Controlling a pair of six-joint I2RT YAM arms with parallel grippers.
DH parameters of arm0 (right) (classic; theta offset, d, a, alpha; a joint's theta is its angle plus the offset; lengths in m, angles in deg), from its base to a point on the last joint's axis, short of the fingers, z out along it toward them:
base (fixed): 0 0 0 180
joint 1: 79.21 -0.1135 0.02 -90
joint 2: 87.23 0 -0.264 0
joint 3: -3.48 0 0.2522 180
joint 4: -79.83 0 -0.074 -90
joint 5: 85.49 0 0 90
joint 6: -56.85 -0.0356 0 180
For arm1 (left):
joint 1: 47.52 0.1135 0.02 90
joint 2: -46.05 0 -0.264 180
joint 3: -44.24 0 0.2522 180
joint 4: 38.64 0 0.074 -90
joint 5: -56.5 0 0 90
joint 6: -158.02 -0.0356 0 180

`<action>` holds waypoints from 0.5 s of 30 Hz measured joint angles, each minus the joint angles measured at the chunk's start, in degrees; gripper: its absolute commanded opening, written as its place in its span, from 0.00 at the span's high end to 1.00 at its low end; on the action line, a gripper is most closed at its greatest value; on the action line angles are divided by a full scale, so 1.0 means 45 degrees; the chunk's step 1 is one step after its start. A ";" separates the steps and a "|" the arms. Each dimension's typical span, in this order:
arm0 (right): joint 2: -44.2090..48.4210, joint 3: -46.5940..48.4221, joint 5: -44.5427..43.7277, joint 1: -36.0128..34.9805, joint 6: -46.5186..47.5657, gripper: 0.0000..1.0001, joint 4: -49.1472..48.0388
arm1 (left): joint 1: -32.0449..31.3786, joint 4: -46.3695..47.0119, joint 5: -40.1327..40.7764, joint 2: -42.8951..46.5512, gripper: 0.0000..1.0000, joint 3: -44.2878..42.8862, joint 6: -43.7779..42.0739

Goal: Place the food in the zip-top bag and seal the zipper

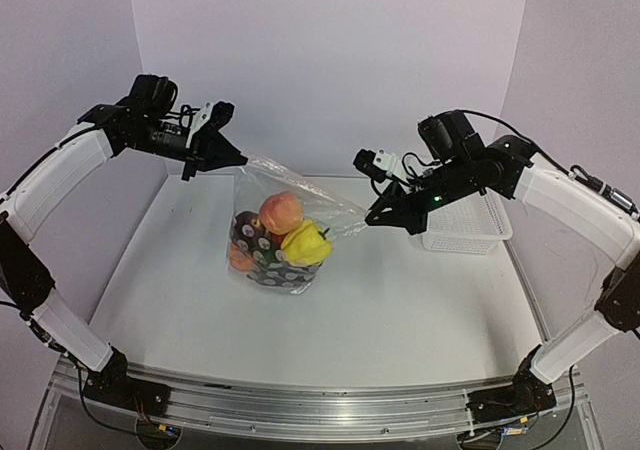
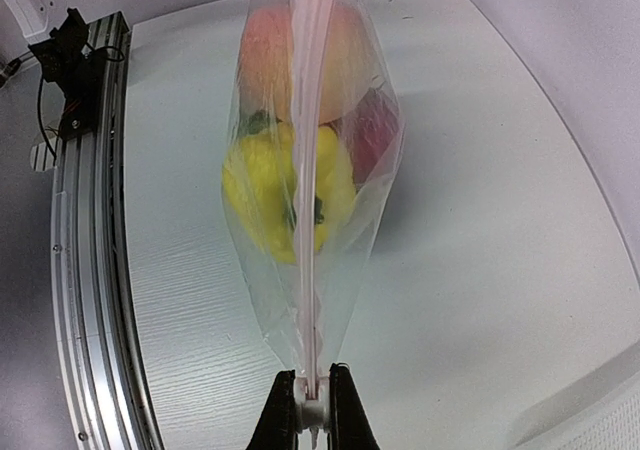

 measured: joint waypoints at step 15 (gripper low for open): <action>-0.1835 0.3363 0.1354 0.0068 -0.3805 1.00 0.0358 | 0.0877 0.0967 0.1613 -0.0446 1.00 -0.0601 0.5012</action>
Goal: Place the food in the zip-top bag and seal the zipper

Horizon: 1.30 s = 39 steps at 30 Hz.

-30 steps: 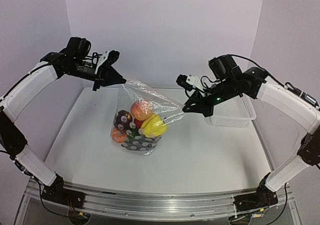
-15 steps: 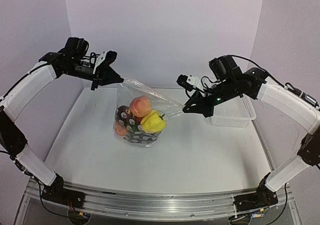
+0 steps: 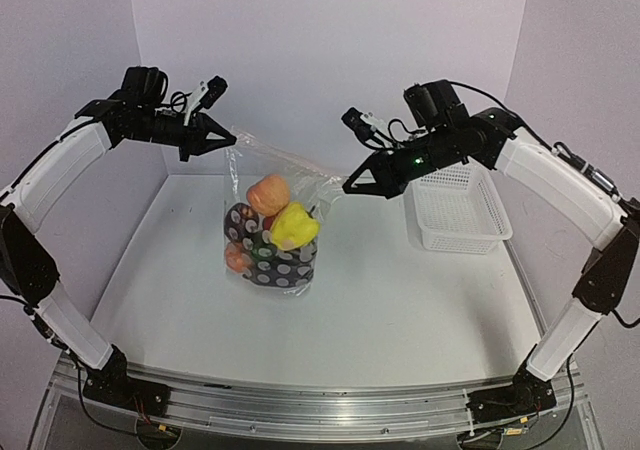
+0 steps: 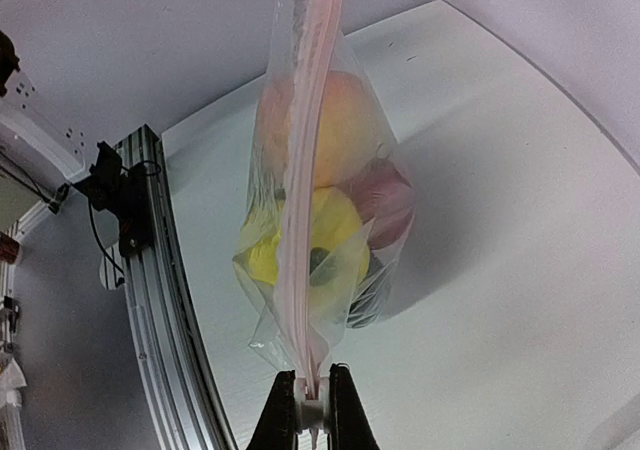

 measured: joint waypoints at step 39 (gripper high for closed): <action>-0.9454 0.4907 0.2648 0.3150 -0.9368 1.00 -0.1333 | 0.0733 0.0727 0.0341 -0.4712 1.00 0.1015 0.7775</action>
